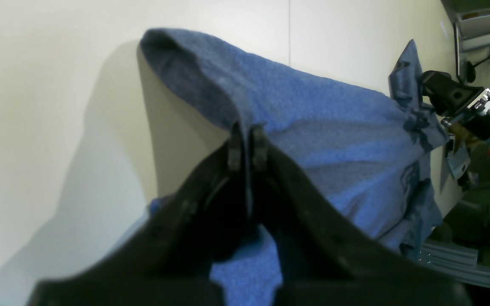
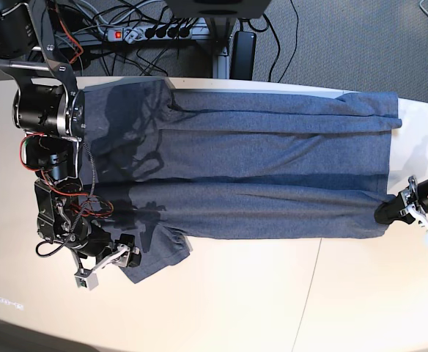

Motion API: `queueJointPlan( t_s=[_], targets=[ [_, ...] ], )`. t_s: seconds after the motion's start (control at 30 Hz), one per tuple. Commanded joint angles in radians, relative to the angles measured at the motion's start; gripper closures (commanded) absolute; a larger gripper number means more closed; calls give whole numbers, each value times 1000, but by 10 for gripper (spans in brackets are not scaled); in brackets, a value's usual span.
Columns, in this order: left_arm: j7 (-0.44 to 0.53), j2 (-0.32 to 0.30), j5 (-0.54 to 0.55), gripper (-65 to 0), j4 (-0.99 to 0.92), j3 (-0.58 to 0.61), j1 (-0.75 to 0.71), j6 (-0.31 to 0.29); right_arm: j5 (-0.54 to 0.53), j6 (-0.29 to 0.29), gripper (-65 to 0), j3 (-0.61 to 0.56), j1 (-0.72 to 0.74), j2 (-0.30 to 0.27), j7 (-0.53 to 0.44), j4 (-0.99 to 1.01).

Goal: Fold the T-shirt properly

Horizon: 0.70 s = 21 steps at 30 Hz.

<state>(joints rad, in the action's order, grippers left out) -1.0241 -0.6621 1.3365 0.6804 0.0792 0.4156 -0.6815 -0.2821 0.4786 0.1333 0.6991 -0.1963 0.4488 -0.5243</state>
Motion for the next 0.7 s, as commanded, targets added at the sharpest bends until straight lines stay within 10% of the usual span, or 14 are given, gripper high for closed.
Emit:
queueJointPlan(
  t_s=[0.0, 0.33, 0.67],
  targets=[
    [14, -25, 21, 0, 13, -6, 28, -17, -1, 73, -413, 2, 34, 4, -4, -12],
    [15, -25, 21, 0, 13, -6, 34, -17, 41, 71, -393, -84, 6, 14, -23, -12],
    [19, -25, 21, 0, 14, -6, 36, -17, 177, 68, 0, -162, 2, 13, -132, -12]
  ],
)
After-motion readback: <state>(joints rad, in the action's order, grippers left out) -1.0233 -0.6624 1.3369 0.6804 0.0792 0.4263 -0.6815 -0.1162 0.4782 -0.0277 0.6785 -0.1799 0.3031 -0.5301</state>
